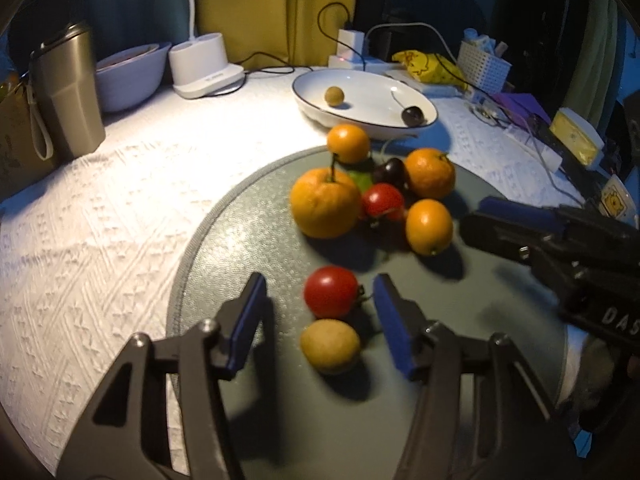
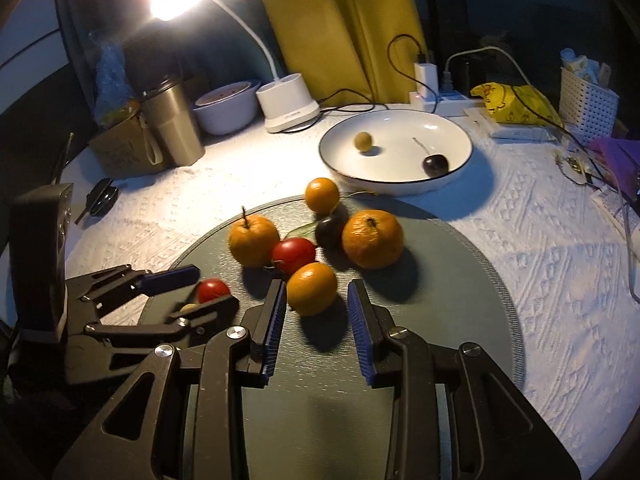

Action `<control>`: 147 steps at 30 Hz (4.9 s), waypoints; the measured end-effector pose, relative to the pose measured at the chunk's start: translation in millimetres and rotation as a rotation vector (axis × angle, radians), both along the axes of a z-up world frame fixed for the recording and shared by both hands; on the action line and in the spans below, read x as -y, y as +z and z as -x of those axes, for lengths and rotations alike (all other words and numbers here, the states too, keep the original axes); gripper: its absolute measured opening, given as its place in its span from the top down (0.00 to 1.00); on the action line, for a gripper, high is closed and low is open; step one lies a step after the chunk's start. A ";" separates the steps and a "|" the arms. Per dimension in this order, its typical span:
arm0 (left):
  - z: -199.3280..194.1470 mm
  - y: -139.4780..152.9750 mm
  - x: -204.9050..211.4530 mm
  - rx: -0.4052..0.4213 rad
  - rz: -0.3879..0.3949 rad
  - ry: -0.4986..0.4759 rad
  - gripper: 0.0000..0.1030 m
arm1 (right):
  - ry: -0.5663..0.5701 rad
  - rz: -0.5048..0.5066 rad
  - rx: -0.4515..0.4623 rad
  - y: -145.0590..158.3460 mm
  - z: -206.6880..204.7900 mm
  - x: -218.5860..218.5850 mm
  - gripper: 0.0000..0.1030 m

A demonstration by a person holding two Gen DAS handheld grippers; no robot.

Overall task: Organize fruits
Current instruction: 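Grasp an orange with the right tool while the left tool grasps a red tomato, then carry the orange with the right tool while the left tool carries the tomato to the plate, then open both tools over the plate and withdraw them back to the tray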

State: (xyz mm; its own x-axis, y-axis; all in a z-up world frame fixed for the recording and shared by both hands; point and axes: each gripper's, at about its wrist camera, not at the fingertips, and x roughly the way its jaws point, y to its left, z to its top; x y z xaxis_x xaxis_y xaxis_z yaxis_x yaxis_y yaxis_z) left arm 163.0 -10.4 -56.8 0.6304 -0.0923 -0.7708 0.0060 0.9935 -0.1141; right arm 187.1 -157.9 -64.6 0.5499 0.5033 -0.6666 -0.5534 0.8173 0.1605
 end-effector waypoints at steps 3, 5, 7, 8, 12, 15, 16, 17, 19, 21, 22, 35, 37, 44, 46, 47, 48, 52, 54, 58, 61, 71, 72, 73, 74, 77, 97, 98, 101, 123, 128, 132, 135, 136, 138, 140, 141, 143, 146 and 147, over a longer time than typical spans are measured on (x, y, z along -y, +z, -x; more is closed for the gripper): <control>-0.2 1.2 -0.5 0.008 0.006 0.000 0.45 | 0.014 0.000 -0.012 -4.3 -0.2 -6.5 0.60; -2.2 1.2 -1.5 0.009 0.008 0.001 0.45 | 0.019 -0.001 -0.021 -7.2 -1.7 -9.9 0.58; -4.4 0.8 -0.9 0.010 0.004 -0.004 0.45 | 0.028 -0.006 -0.025 -8.7 -3.1 -13.0 0.58; -5.4 0.1 -0.5 0.010 0.001 -0.008 0.47 | 0.030 -0.007 -0.028 -9.7 -4.3 -14.4 0.58; -9.2 -3.0 1.6 -0.003 -0.002 -0.021 0.61 | 0.031 -0.002 -0.036 -14.7 -9.8 -19.4 0.57; -9.7 -3.6 3.9 -0.001 -0.011 -0.030 0.66 | 0.020 0.010 -0.042 -16.5 -15.5 -20.8 0.57; -10.0 -3.6 3.9 -0.001 -0.010 -0.031 0.67 | 0.016 0.013 -0.046 -17.4 -17.5 -20.5 0.57; -10.6 -3.5 3.3 -0.001 -0.008 -0.031 0.68 | 0.013 0.014 -0.053 -18.7 -19.4 -20.3 0.57; -10.7 -3.3 2.3 -0.001 -0.002 -0.030 0.68 | 0.007 0.023 -0.065 -23.0 -23.1 -21.3 0.57; -10.5 -2.5 1.8 -0.003 0.003 -0.033 0.68 | 0.004 0.033 -0.085 -27.8 -26.1 -22.2 0.57; -10.2 -1.9 1.7 -0.002 0.004 -0.034 0.68 | 0.006 0.030 -0.090 -28.3 -26.8 -21.8 0.57; -4.0 36.2 4.4 0.103 -0.014 -0.029 0.69 | 0.011 0.014 0.026 3.7 -11.4 -15.3 0.65; -3.3 42.6 4.8 0.119 -0.012 -0.031 0.68 | 0.006 0.012 0.051 13.0 -8.5 -14.3 0.65; -8.1 65.1 7.3 0.174 -0.009 -0.043 0.68 | -0.006 0.014 0.113 37.5 -3.4 -8.1 0.65; -11.5 70.1 7.1 0.185 -0.011 -0.047 0.68 | -0.008 0.015 0.126 42.5 -3.3 -6.9 0.65; -14.0 72.8 7.0 0.190 -0.012 -0.049 0.68 | -0.010 0.015 0.133 45.5 -4.1 -6.3 0.65; -15.1 74.0 6.8 0.194 -0.013 -0.051 0.68 | -0.011 0.015 0.138 47.8 -4.8 -6.1 0.65; -24.4 80.4 6.5 0.210 -0.016 -0.056 0.68 | -0.017 0.015 0.162 56.9 -10.3 -5.4 0.65; -30.6 81.9 5.7 0.214 -0.016 -0.057 0.68 | -0.019 0.016 0.171 60.6 -14.7 -5.0 0.65; -44.4 82.8 4.3 0.219 -0.018 -0.062 0.68 | -0.024 0.019 0.182 65.3 -27.1 -5.6 0.65; -55.1 81.4 2.3 0.219 -0.021 -0.067 0.68 | -0.027 0.022 0.185 66.2 -37.8 -6.0 0.65; -95.2 69.5 3.0 0.193 -0.024 -0.082 0.68 | -0.047 0.025 0.166 56.1 -82.2 -3.1 0.65; -99.8 68.0 3.3 0.190 -0.025 -0.084 0.68 | -0.049 0.026 0.163 54.7 -86.7 -2.8 0.65; -104.7 66.3 3.6 0.186 -0.026 -0.086 0.68 | -0.050 0.027 0.159 52.7 -91.9 -2.0 0.65; -109.1 64.6 3.9 0.182 -0.026 -0.088 0.68 | -0.052 0.027 0.155 51.1 -96.1 -1.6 0.65; -123.1 58.5 5.2 0.167 -0.027 -0.094 0.68 | -0.057 0.032 0.142 45.0 -110.6 -0.6 0.65; -186.2 26.8 -3.9 0.094 0.063 -0.124 0.68 | -0.042 0.039 0.072 8.6 -176.5 -11.4 0.65; -186.6 27.3 -4.6 0.094 0.066 -0.123 0.68 | -0.042 0.040 0.070 7.2 -177.0 -12.7 0.65; -187.6 27.4 -5.4 0.086 0.071 -0.125 0.67 | -0.042 0.040 0.073 7.0 -176.2 -15.2 0.65; -134.4 74.1 -11.4 0.199 0.065 -0.089 0.59 | -0.079 0.027 0.142 41.4 -125.9 -3.5 0.59; -115.0 80.0 -11.7 0.212 0.063 -0.084 0.59 | -0.080 0.023 0.155 46.9 -107.1 -0.8 0.59; -99.6 82.7 -13.8 0.218 0.063 -0.078 0.59 | -0.078 0.020 0.164 50.6 -91.9 0.7 0.59; -87.8 83.2 -14.8 0.220 0.064 -0.072 0.59 | -0.075 0.019 0.168 51.8 -80.7 1.1 0.59; -84.2 83.1 -14.9 0.220 0.064 -0.072 0.59 | -0.074 0.019 0.169 51.9 -77.3 1.2 0.59; -76.6 82.4 -15.2 0.218 0.064 -0.069 0.59 | -0.074 0.020 0.170 52.0 -71.6 1.6 0.59; -71.0 81.7 -15.5 0.217 0.064 -0.067 0.59 | -0.075 0.021 0.172 51.8 -66.1 2.6 0.59; -68.0 81.2 -15.7 0.217 0.064 -0.067 0.59 | -0.076 0.020 0.172 51.8 -63.2 3.3 0.59; -62.0 80.7 -15.3 0.216 0.065 -0.065 0.59 | -0.079 0.021 0.173 51.9 -57.6 4.7 0.59; -52.6 78.0 -14.2 0.211 0.066 -0.064 0.59 | -0.080 0.022 0.174 51.4 -50.4 6.5 0.59; -50.7 77.3 -13.3 0.209 0.066 -0.064 0.59 | -0.081 0.023 0.174 51.0 -47.8 7.2 0.59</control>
State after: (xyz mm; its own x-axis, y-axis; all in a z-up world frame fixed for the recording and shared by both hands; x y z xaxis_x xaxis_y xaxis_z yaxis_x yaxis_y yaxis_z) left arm 213.7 3.0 20.5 0.7668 -0.1832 -0.6152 0.0990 0.9807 -0.1687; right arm 234.9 -165.2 -13.5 0.6961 0.4384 -0.5686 -0.5034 0.8627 0.0490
